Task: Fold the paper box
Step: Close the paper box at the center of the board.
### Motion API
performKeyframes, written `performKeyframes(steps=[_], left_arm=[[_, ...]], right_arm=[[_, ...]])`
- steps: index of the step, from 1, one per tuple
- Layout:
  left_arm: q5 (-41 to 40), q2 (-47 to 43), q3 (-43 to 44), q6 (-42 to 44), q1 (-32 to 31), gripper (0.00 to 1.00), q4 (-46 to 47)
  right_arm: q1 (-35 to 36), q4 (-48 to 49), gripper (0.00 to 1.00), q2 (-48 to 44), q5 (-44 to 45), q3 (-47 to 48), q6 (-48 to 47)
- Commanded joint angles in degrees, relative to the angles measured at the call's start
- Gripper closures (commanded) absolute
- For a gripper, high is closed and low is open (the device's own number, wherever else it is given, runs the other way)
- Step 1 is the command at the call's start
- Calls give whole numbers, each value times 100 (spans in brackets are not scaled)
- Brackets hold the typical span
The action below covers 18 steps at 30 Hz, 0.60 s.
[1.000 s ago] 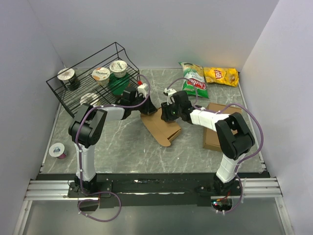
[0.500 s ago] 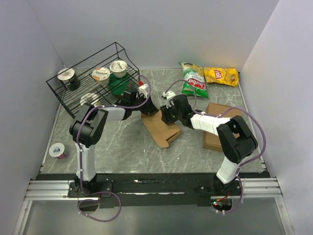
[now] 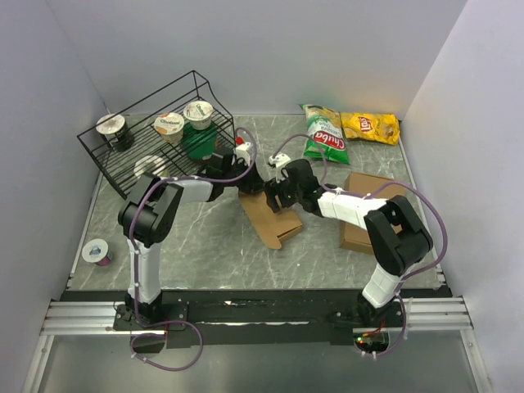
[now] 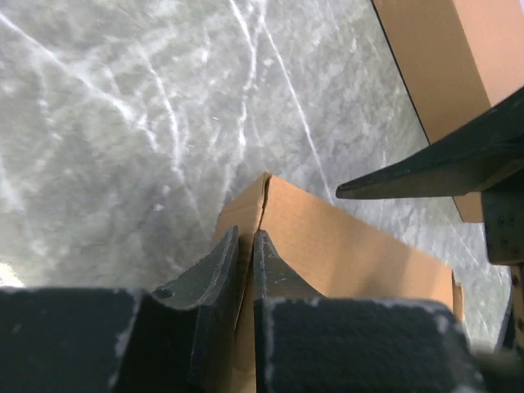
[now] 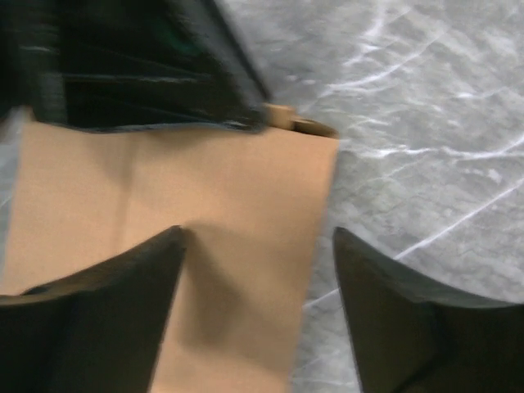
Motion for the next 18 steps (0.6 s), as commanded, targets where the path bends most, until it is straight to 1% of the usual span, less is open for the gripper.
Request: performKeyframes(steps=[1,6,9,13,15,18], left_arm=[[-188,-196,-44,62,-209,85,-414],[-188,-477,-62,19,-200,82,-537],[-197,-600,-1,-104,-182,79,-528],[-118,-741,35,-280,-121,74,-485],[-91,-846,44,-350,-86,66,-467],[-21,-1013,9,-429,-24,63,-397]], right_arm=[[301,-487,9,-638,-177,-35,-292],[354,-672,5,-1271,-203,-281,-450],[486,-742,4,-1491,-281,-439,-530],[600,-970,3,-1509,-299,-501,-460],[740,-1006,3,-1509,-195,-554,-416],[908,-1023,3,-1405,-1,-606,-328]])
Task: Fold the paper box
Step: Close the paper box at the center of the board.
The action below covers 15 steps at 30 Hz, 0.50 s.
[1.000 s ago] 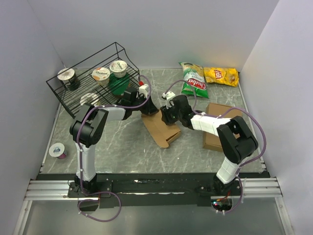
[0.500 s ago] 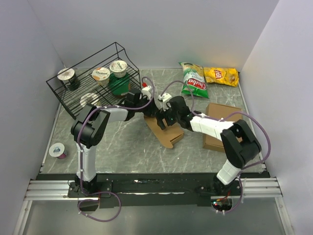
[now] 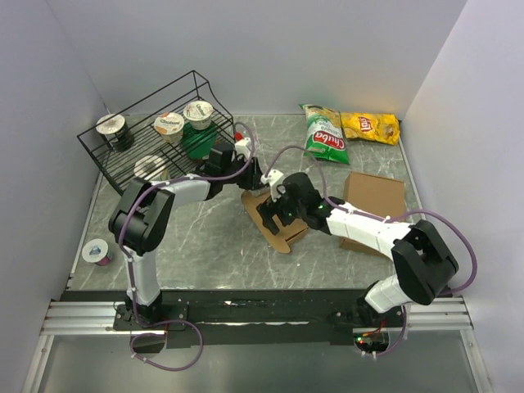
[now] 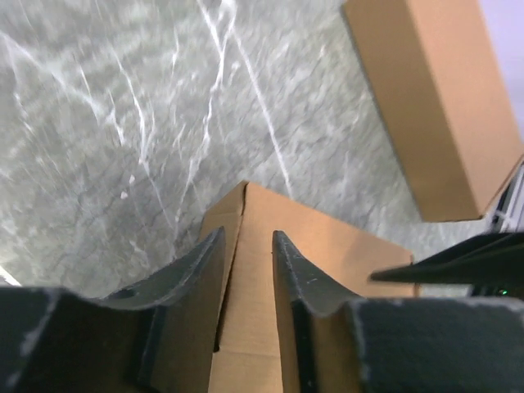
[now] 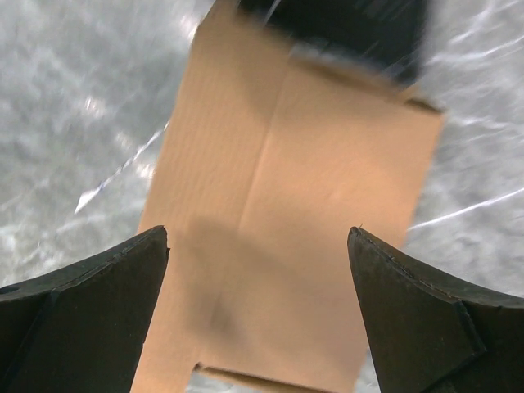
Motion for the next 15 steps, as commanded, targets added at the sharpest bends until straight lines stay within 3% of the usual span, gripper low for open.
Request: performKeyframes(steps=[1,2,15], left_arm=[[147,-543,-13,-198,103,60,217],[139,-596,-40,-250,146,53,235],[-134,-1432,-795,-681,621,47,586]], right_arm=[[243,-143,3,23,272,-62,85],[270,-143,3,58,308,-62,120],[683,-441,3,876,1380,272,419]])
